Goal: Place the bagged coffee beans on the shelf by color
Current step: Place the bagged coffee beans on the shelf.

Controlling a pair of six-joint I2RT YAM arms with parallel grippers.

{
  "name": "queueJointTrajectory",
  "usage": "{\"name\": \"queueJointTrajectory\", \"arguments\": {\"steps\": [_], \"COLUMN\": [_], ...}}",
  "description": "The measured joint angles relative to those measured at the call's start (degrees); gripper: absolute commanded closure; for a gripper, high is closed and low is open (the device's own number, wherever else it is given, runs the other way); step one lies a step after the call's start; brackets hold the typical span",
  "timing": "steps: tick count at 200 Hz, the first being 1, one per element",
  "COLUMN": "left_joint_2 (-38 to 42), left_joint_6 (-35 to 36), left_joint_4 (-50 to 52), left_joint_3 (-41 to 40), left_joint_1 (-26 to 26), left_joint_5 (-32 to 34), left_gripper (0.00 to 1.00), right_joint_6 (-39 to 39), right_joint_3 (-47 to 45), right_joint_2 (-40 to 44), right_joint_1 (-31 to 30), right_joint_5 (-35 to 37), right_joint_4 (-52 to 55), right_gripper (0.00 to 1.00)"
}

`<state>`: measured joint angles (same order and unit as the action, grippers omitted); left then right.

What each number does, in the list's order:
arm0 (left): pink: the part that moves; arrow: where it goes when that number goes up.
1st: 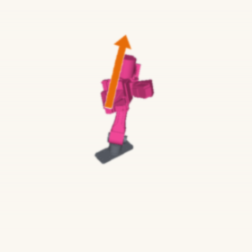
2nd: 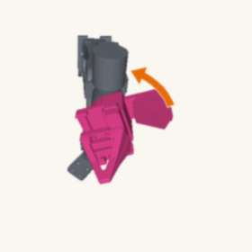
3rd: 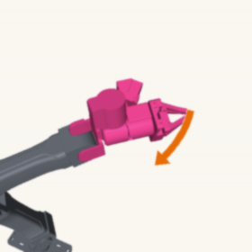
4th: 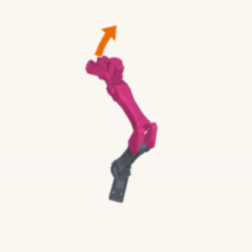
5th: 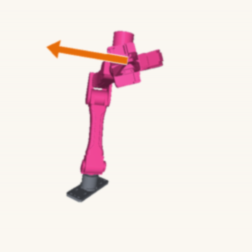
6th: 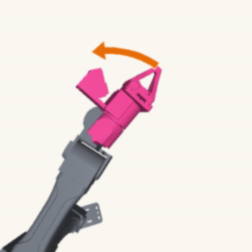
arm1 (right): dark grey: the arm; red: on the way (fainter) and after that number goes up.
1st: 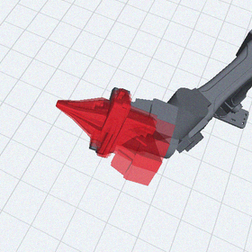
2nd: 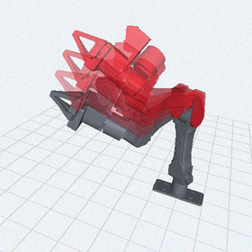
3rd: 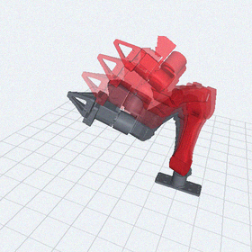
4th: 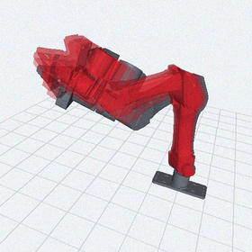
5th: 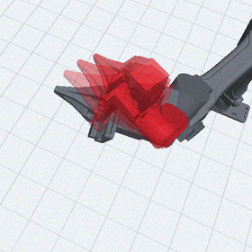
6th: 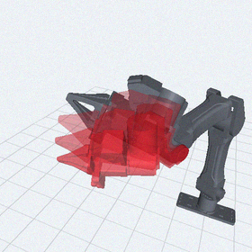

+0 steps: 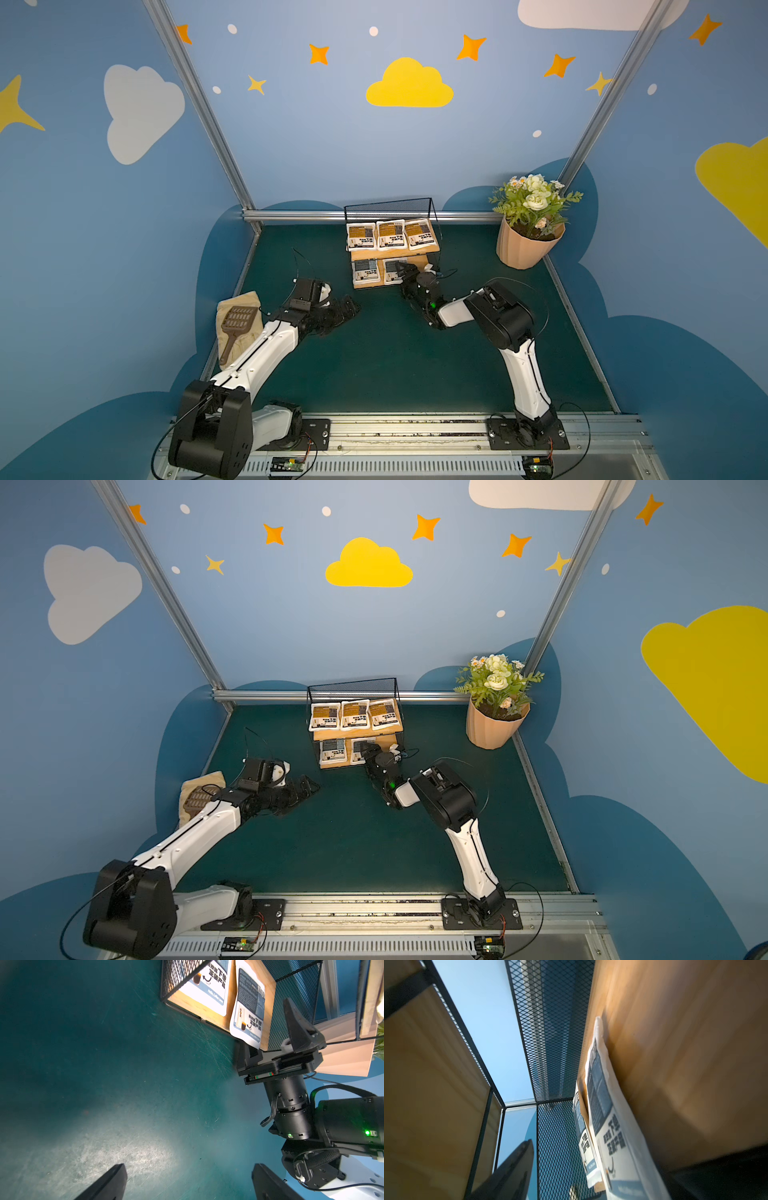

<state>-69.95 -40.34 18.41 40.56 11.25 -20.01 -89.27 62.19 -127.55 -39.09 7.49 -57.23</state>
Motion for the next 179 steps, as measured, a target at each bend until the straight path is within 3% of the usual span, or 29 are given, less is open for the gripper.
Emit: {"name": "queueJointTrajectory", "arguments": {"steps": [65, 97, 179], "left_joint_2": [1.0, 1.0, 1.0], "left_joint_6": [0.0, 0.0, -0.1], "left_joint_4": [0.0, 0.1, 0.2], "left_joint_3": [0.0, 0.0, 0.2], "left_joint_1": [-0.3, -0.3, -0.3], "left_joint_5": [0.0, 0.0, -0.1], "left_gripper": [0.0, 0.0, 0.0], "right_joint_6": [1.0, 1.4, 0.6], "right_joint_3": [-3.4, -3.4, 5.3], "right_joint_2": [2.8, 2.9, 3.2], "right_joint_1": [0.0, 0.0, 0.0], "right_joint_5": [-1.2, -2.4, -2.1], "right_joint_4": [0.7, 1.8, 18.6], "right_gripper": [0.18, 0.28, 0.1]}}
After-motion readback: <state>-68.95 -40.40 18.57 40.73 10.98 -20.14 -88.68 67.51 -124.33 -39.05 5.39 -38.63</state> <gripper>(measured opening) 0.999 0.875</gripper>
